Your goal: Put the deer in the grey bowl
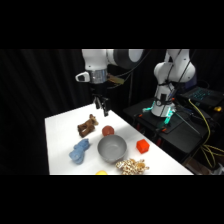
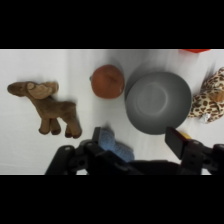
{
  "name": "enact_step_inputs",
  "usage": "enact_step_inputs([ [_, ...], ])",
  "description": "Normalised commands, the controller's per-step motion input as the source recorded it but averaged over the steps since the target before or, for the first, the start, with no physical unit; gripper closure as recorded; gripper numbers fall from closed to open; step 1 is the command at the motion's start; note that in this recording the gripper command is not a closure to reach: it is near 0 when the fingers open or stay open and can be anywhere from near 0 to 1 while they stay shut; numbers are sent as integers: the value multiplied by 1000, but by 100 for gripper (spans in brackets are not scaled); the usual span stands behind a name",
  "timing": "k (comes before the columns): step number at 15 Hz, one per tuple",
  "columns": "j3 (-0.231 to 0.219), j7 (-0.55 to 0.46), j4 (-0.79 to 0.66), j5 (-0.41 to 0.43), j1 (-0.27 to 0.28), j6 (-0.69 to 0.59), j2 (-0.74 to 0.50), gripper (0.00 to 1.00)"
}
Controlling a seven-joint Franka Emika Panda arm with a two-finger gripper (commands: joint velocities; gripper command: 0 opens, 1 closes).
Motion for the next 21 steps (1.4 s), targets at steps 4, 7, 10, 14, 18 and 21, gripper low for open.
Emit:
enact_step_inputs([
  [4,-8,-30,47,-2,-45,8,33,0],
  [7,-127,-145,236,71,-180,82,171,0],
  [10,-159,-162,351,190,-231,114,264,0],
  [14,-76,83,372,229,-125,134,347,0],
  [18,-4,197,275,173,-21,171,375,0],
  [21,-23,263,184,175,-19,99,315,0],
])
